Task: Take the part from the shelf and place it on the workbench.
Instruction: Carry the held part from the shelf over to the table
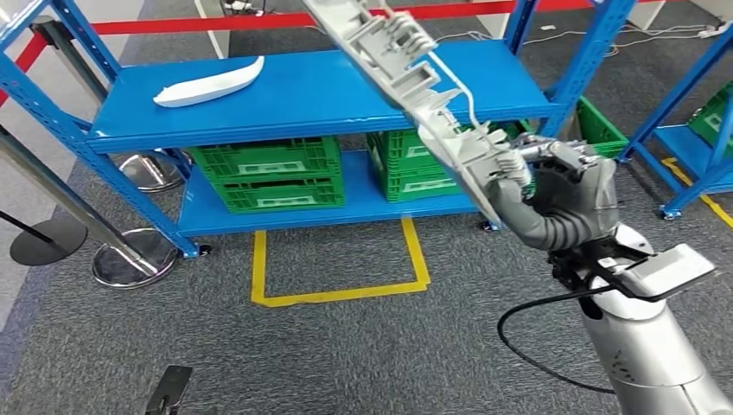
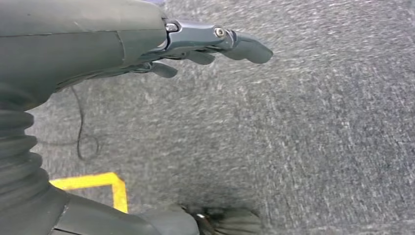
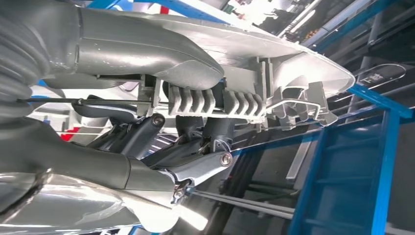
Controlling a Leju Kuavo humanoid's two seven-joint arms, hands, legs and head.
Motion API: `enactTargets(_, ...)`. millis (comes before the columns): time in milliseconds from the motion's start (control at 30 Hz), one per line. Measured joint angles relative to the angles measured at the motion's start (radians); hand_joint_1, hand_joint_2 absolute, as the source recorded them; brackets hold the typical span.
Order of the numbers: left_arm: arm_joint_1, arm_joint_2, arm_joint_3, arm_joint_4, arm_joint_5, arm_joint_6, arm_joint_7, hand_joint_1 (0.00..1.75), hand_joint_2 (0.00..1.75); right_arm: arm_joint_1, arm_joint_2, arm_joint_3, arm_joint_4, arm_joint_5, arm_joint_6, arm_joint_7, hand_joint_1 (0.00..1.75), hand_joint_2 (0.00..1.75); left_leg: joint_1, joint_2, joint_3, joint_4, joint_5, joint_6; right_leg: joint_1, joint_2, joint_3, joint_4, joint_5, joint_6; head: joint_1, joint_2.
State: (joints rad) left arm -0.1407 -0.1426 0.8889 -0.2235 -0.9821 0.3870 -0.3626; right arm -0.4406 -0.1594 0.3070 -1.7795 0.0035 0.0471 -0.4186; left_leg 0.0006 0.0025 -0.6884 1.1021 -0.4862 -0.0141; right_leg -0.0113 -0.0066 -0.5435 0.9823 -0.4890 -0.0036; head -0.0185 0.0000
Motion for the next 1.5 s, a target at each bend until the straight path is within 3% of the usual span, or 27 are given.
enactTargets(67, -0.003, 0.000, 0.000, 0.000, 0.004, 0.000, 0.001, 0.00, 1.75, 0.004, -0.004, -0.004, 0.001, 0.001, 0.000, 0.000, 1.75, 1.75, 0.003, 0.000, -0.027, 0.136, -0.083, -0.008, 0.001, 0.000, -0.021, 0.007, 0.013, -0.005, -0.001, 0.000)
enactTargets(100, -0.004, 0.000, 0.000, 0.000, 0.006, 0.000, 0.001, 0.00, 1.75, 0.005, -0.007, -0.006, 0.001, 0.002, 0.000, 0.001, 1.75, 1.75, 0.004, 0.000, -0.030, 0.183, -0.097, -0.009, 0.002, 0.000, -0.033, 0.012, 0.018, -0.006, -0.001, 0.000)
enactTargets(133, -0.005, 0.000, 0.000, 0.000, 0.009, 0.000, 0.001, 0.00, 1.75, 0.005, -0.009, -0.007, 0.002, 0.002, 0.000, 0.002, 1.75, 1.75, 0.004, 0.000, -0.019, 0.198, -0.089, -0.009, 0.002, 0.000, -0.046, 0.018, 0.023, -0.005, -0.001, 0.000)
enactTargets(167, -0.006, 0.000, 0.000, 0.000, 0.012, -0.002, -0.001, 0.00, 1.75, 0.006, -0.013, -0.009, 0.003, 0.002, 0.002, 0.005, 1.75, 1.75, 0.003, 0.000, 0.008, 0.177, -0.064, -0.006, 0.003, 0.001, -0.058, 0.023, 0.027, -0.005, -0.001, 0.000)
enactTargets(233, -0.008, 0.001, 0.000, 0.000, 0.022, -0.011, -0.008, 0.00, 1.75, 0.007, -0.020, -0.013, 0.005, 0.000, 0.007, 0.014, 1.75, 1.75, 0.001, -0.001, 0.093, 0.058, -0.019, 0.007, 0.005, 0.003, -0.077, 0.030, 0.036, -0.001, -0.001, 0.000)
enactTargets(300, -0.011, 0.002, 0.000, 0.000, 0.031, -0.023, -0.016, 0.00, 1.75, 0.007, -0.028, -0.018, 0.007, -0.003, 0.011, 0.018, 1.75, 1.75, -0.003, -0.002, 0.164, -0.059, -0.023, 0.020, 0.007, 0.002, -0.088, 0.032, 0.049, 0.008, 0.000, 0.000)
enactTargets(367, -0.012, 0.003, 0.000, 0.000, 0.036, -0.031, -0.020, 0.00, 1.75, 0.008, -0.033, -0.025, 0.009, -0.003, 0.008, 0.018, 1.75, 1.75, -0.007, -0.002, 0.180, -0.101, -0.032, 0.028, 0.006, 0.000, -0.094, 0.029, 0.064, 0.022, 0.000, 0.000)
enactTargets(433, -0.012, 0.001, 0.000, 0.000, 0.039, -0.036, -0.022, 0.00, 1.75, 0.009, -0.036, -0.035, 0.011, 0.003, -0.003, 0.018, 1.75, 1.75, -0.004, 0.001, 0.174, -0.114, -0.015, 0.039, 0.003, 0.001, -0.107, 0.036, 0.058, 0.033, 0.000, 0.000)
enactTargets(467, -0.012, 0.001, 0.000, 0.000, 0.040, -0.037, -0.022, 0.00, 1.75, 0.009, -0.038, -0.040, 0.011, 0.009, -0.011, 0.019, 1.75, 1.75, -0.002, 0.002, 0.170, -0.119, -0.005, 0.045, 0.003, 0.003, -0.121, 0.061, 0.037, 0.038, 0.002, 0.000)
enactTargets(567, -0.012, -0.001, 0.001, 0.000, 0.040, -0.039, -0.023, 0.00, 1.75, 0.010, -0.041, -0.056, 0.013, 0.034, -0.043, 0.019, 1.75, 1.75, 0.000, 0.004, 0.146, -0.120, 0.014, 0.052, 0.000, 0.005, -0.188, 0.237, -0.067, 0.047, 0.006, 0.000)
enactTargets(600, -0.011, -0.002, 0.001, 0.000, 0.040, -0.040, -0.023, 0.00, 1.75, 0.010, -0.042, -0.060, 0.014, 0.043, -0.052, 0.019, 1.75, 1.75, 0.000, 0.005, 0.137, -0.117, 0.019, 0.051, -0.001, 0.005, -0.201, 0.284, -0.086, 0.050, 0.006, 0.000)
enactTargets(633, -0.010, -0.003, 0.001, 0.000, 0.040, -0.040, -0.023, 0.00, 1.75, 0.011, -0.043, -0.065, 0.014, 0.050, -0.059, 0.019, 1.75, 1.75, 0.000, 0.005, 0.130, -0.114, 0.023, 0.050, -0.001, 0.005, -0.197, 0.299, -0.089, 0.051, 0.006, 0.000)
enactTargets(667, -0.009, -0.004, 0.001, 0.000, 0.040, -0.040, -0.023, 0.00, 1.75, 0.011, -0.044, -0.069, 0.015, 0.056, -0.064, 0.018, 1.75, 1.75, 0.001, 0.007, 0.123, -0.110, 0.026, 0.048, -0.002, 0.004, -0.172, 0.273, -0.074, 0.052, 0.006, 0.000)
enactTargets(733, -0.008, -0.005, 0.001, 0.000, 0.040, -0.041, -0.023, 0.00, 1.75, 0.011, -0.046, -0.076, 0.012, 0.061, -0.069, 0.018, 1.75, 1.75, 0.002, 0.010, 0.114, -0.101, 0.028, 0.044, -0.002, -0.007, -0.083, 0.142, -0.030, 0.053, 0.006, 0.000)
enactTargets(800, -0.009, -0.004, 0.001, 0.000, 0.040, -0.041, -0.023, 0.00, 1.75, 0.009, -0.046, -0.082, 0.006, 0.064, -0.071, 0.017, 1.75, 1.75, -0.002, 0.013, 0.103, -0.086, 0.029, 0.036, 0.000, -0.016, -0.027, 0.048, -0.011, 0.045, 0.006, 0.000)
enactTargets(900, -0.008, -0.004, 0.001, 0.000, 0.041, -0.041, -0.023, 0.00, 1.75, 0.011, -0.047, -0.086, -0.005, 0.070, -0.072, 0.015, 1.75, 1.75, -0.006, 0.020, 0.092, -0.077, 0.032, 0.023, 0.002, -0.008, -0.030, 0.042, -0.006, 0.025, 0.007, 0.000)
enactTargets(967, -0.008, -0.003, 0.001, 0.000, 0.043, -0.041, -0.023, 0.00, 1.75, 0.011, -0.048, -0.089, -0.010, 0.073, -0.072, 0.015, 1.75, 1.75, -0.003, 0.018, 0.081, -0.048, 0.005, 0.013, 0.000, 0.001, -0.035, 0.041, 0.002, 0.011, 0.006, 0.000)
enactTargets(1067, -0.008, -0.004, 0.001, 0.000, 0.044, -0.042, -0.023, 0.00, 1.75, 0.011, -0.048, -0.089, -0.017, 0.075, -0.072, 0.014, 1.75, 1.75, -0.001, 0.008, 0.016, 0.126, -0.098, 0.004, 0.001, 0.016, -0.047, 0.041, 0.013, -0.005, 0.003, 0.000)
enactTargets(1100, -0.008, -0.004, 0.001, 0.000, 0.045, -0.042, -0.024, 0.00, 1.75, 0.012, -0.048, -0.089, -0.018, 0.075, -0.073, 0.014, 1.75, 1.75, -0.001, 0.007, -0.003, 0.181, -0.120, 0.004, 0.003, 0.022, -0.051, 0.041, 0.017, -0.007, 0.003, 0.000)
enactTargets(1133, -0.008, -0.005, 0.001, 0.000, 0.047, -0.043, -0.024, 0.00, 1.75, 0.013, -0.048, -0.089, -0.020, 0.075, -0.073, 0.014, 1.75, 1.75, -0.001, 0.006, -0.009, 0.206, -0.122, 0.007, 0.005, 0.030, -0.055, 0.041, 0.020, -0.008, 0.003, 0.000)
enactTargets(1167, -0.008, -0.005, 0.001, 0.000, 0.049, -0.044, -0.025, 0.00, 1.75, 0.014, -0.049, -0.090, -0.021, 0.076, -0.073, 0.014, 1.75, 1.75, -0.002, 0.004, 0.003, 0.192, -0.107, 0.013, 0.008, 0.038, -0.058, 0.041, 0.024, -0.009, 0.003, 0.000)
enactTargets(1200, -0.008, -0.005, 0.001, 0.000, 0.051, -0.045, -0.026, 0.00, 1.75, 0.014, -0.049, -0.091, -0.024, 0.078, -0.073, 0.014, 1.75, 1.75, -0.003, -0.003, 0.032, 0.142, -0.076, 0.022, 0.011, 0.047, -0.060, 0.041, 0.027, -0.008, 0.003, 0.000)
enactTargets(1267, -0.009, -0.003, 0.001, 0.000, 0.056, -0.047, -0.028, 0.00, 1.75, 0.014, -0.051, -0.097, -0.033, 0.080, -0.073, 0.014, 1.75, 1.75, -0.007, -0.040, 0.100, 0.008, -0.019, 0.048, 0.014, 0.061, -0.065, 0.041, 0.034, -0.006, 0.005, 0.000)
enactTargets(1333, -0.009, -0.001, 0.001, 0.000, 0.060, -0.049, -0.030, 0.00, 1.75, 0.014, -0.053, -0.105, -0.040, 0.081, -0.075, 0.012, 1.75, 1.75, -0.012, -0.067, 0.132, -0.062, -0.001, 0.064, 0.010, 0.075, -0.075, 0.041, 0.042, 0.003, 0.006, 0.000)
enactTargets(1400, -0.008, -0.002, 0.001, 0.000, 0.061, -0.049, -0.031, 0.00, 1.75, 0.021, -0.056, -0.112, -0.049, 0.084, -0.078, 0.009, 1.75, 1.75, -0.013, -0.057, 0.134, -0.080, 0.002, 0.064, 0.006, 0.090, -0.085, 0.039, 0.052, 0.017, 0.005, 0.000)
enactTargets(1467, -0.009, -0.004, 0.001, 0.000, 0.062, -0.050, -0.031, 0.00, 1.75, 0.029, -0.063, -0.118, -0.059, 0.086, -0.080, 0.004, 1.75, 1.75, -0.006, -0.038, 0.135, -0.100, 0.013, 0.062, 0.007, 0.074, -0.104, 0.053, 0.040, 0.027, 0.008, 0.000)
enactTargets(1500, -0.008, -0.005, 0.001, 0.000, 0.062, -0.051, -0.031, 0.00, 1.75, 0.030, -0.066, -0.120, -0.063, 0.087, -0.080, 0.002, 1.75, 1.75, -0.003, -0.027, 0.135, -0.109, 0.020, 0.060, 0.008, 0.056, -0.122, 0.086, 0.016, 0.031, 0.012, 0.000)
